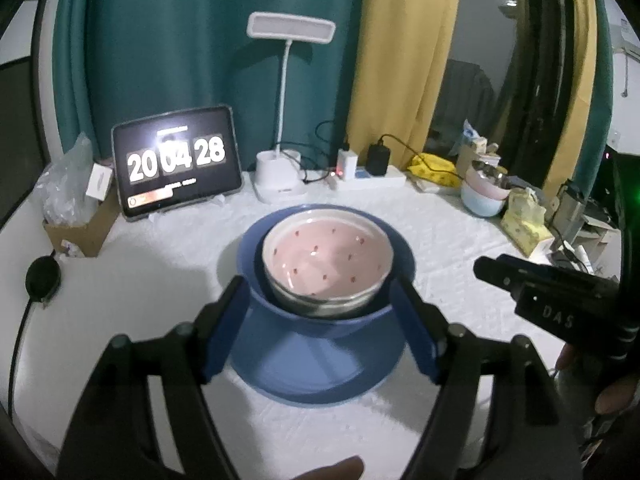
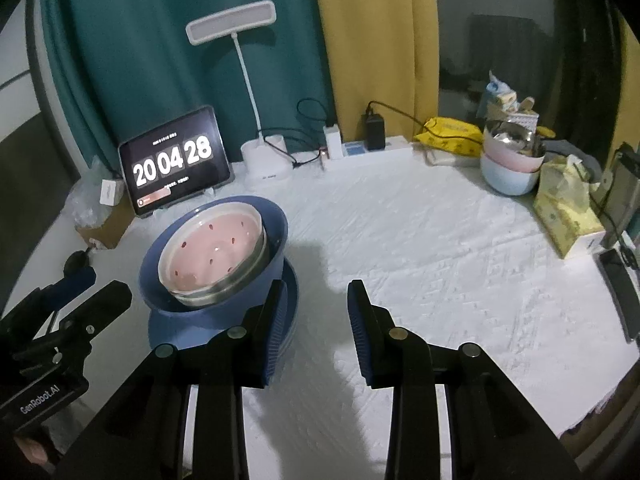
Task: Organize plates and bowls
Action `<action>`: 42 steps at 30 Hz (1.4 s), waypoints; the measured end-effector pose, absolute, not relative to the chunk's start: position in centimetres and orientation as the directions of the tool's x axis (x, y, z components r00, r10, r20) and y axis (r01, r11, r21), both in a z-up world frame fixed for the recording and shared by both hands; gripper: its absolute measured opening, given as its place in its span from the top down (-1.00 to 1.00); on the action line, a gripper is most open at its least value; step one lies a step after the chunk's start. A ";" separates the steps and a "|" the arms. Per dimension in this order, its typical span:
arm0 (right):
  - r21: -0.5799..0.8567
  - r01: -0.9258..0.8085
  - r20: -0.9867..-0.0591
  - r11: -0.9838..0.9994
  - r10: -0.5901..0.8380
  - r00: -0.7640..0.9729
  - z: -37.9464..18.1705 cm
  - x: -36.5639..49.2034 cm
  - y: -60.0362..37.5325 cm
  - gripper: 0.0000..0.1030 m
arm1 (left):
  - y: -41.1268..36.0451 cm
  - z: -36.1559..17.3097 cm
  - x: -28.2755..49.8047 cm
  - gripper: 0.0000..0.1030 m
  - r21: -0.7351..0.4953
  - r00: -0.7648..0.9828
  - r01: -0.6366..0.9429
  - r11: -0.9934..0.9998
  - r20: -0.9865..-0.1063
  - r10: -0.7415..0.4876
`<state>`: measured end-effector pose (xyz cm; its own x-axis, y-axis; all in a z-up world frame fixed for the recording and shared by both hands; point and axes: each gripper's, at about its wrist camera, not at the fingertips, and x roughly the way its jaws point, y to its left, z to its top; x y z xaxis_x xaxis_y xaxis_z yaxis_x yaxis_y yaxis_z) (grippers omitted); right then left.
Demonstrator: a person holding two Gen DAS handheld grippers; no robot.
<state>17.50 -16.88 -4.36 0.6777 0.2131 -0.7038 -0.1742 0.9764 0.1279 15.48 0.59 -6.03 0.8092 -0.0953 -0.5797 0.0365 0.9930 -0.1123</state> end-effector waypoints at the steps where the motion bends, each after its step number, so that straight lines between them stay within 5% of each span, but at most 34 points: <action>1: 0.129 -0.175 -0.701 0.976 0.215 0.680 -4.2 17.3 -17.0 0.36 | 0.4 -5.8 15.2 -0.44 -0.111 0.813 0.043 0.993 -0.574 -0.099; 28: 0.068 -0.177 -0.536 0.982 0.186 0.823 3.0 10.8 -20.0 0.34 | -1.5 1.6 8.6 -0.46 -0.086 0.918 0.080 0.993 -0.382 -0.107; 42: 0.050 -0.183 -0.461 0.982 0.185 0.868 6.0 8.5 -21.2 0.20 | -1.9 5.6 5.1 -0.65 -0.075 0.957 0.079 0.994 -0.275 -0.096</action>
<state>8.47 -21.15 6.00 0.8680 0.1853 -0.4607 -0.1833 0.9818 0.0495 5.08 -1.95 5.57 0.9567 -0.0965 -0.2747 0.0788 0.9941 -0.0746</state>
